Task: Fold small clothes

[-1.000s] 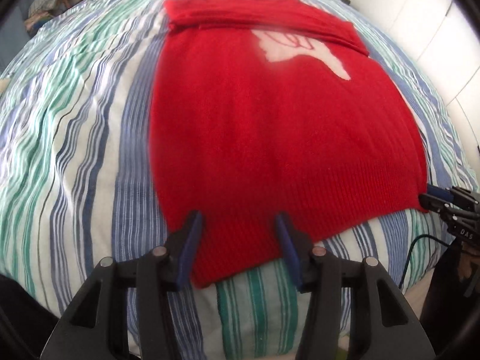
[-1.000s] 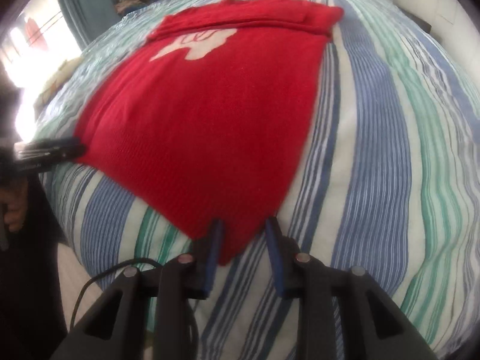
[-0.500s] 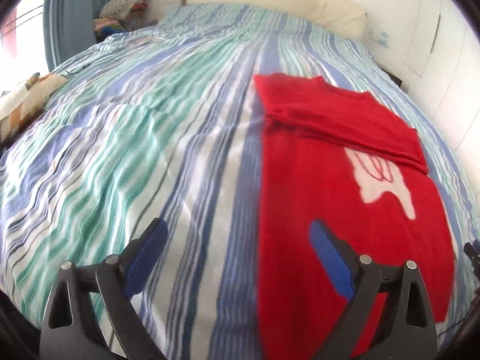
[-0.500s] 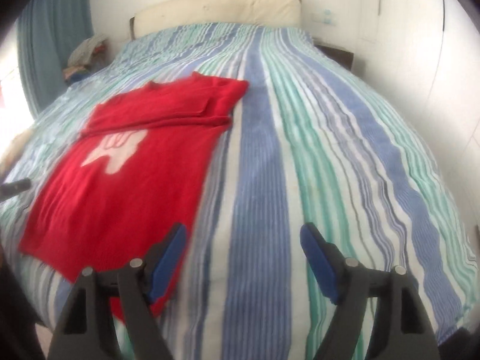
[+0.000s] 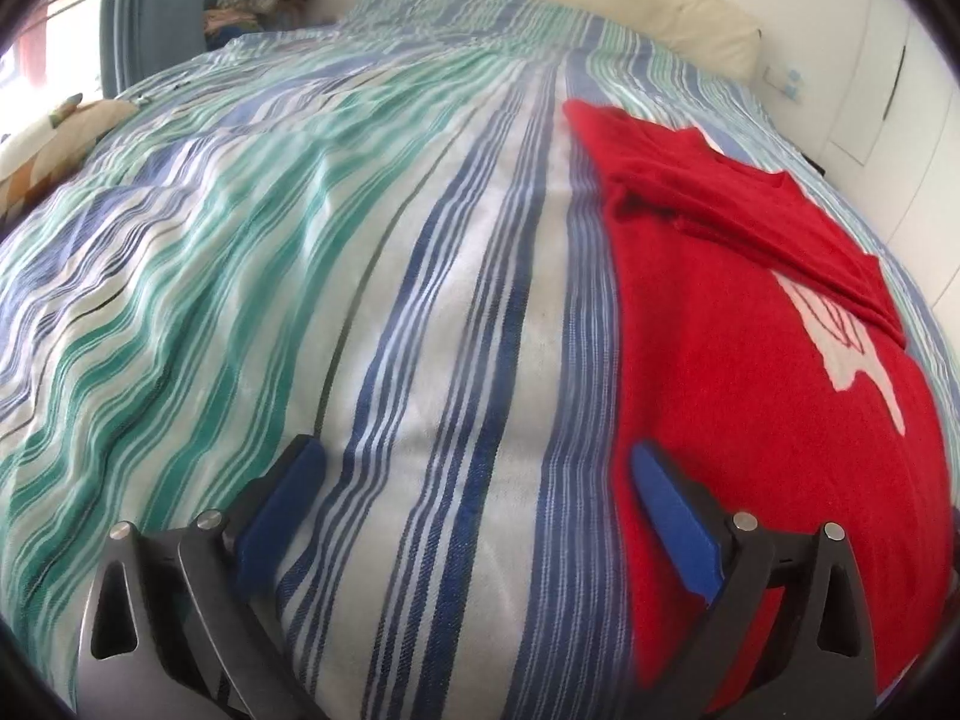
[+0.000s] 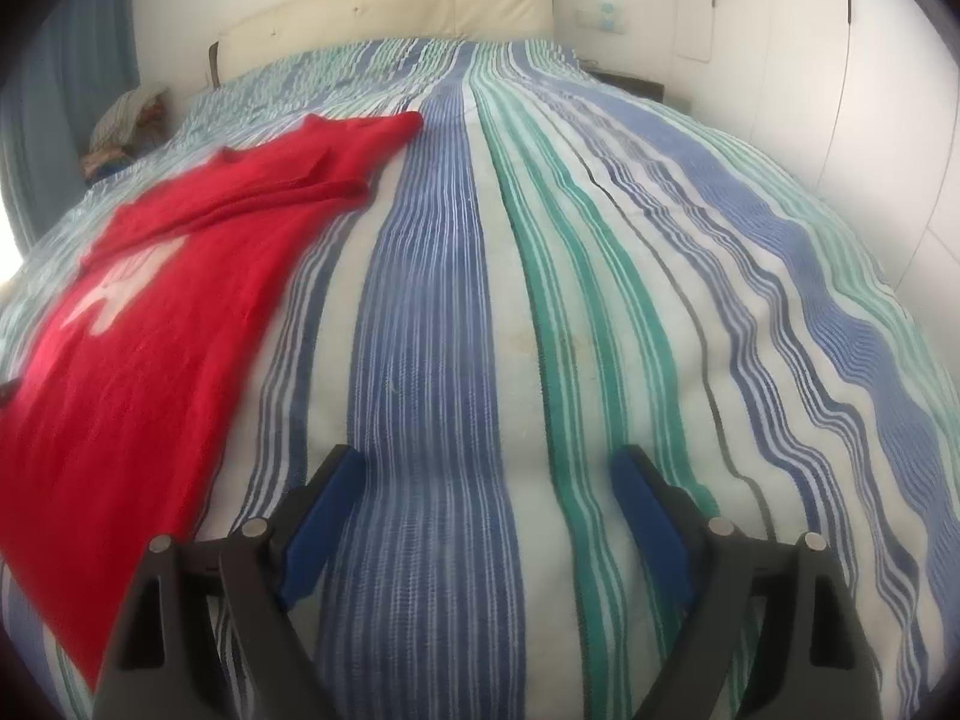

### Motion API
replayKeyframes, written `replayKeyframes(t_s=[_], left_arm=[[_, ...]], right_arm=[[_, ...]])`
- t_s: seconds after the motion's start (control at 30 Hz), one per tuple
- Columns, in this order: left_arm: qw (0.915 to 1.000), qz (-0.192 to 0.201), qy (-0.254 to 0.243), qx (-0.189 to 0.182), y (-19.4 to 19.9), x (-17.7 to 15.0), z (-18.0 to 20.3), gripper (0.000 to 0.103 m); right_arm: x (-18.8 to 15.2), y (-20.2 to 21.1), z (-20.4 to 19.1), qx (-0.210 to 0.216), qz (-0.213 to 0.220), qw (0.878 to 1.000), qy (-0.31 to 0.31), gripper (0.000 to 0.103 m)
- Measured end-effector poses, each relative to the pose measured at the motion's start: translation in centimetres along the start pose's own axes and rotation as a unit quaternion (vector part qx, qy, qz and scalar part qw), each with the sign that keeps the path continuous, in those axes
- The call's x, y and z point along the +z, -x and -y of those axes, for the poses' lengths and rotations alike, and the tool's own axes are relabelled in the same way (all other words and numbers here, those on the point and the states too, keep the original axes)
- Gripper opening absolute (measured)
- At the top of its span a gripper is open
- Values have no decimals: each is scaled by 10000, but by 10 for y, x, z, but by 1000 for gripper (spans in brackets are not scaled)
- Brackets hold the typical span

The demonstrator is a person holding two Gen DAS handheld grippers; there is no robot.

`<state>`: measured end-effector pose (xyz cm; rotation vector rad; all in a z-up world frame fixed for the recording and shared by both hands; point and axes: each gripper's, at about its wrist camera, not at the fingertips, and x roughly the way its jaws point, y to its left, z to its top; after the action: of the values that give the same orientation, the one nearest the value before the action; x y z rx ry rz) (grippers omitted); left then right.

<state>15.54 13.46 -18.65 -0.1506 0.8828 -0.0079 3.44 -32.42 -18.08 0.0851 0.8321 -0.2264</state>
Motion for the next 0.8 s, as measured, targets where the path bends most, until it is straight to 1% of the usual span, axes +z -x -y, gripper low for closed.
replayKeyframes(t_s=[0.4, 0.8], left_arm=[[10000, 60, -15, 17, 2, -2, 1, 102], [10000, 37, -46, 66, 2, -2, 3, 102]], right_arm=[[-3, -1, -3, -80, 12, 10000, 43, 86], [-2, -1, -3, -132, 12, 9999, 63, 86]])
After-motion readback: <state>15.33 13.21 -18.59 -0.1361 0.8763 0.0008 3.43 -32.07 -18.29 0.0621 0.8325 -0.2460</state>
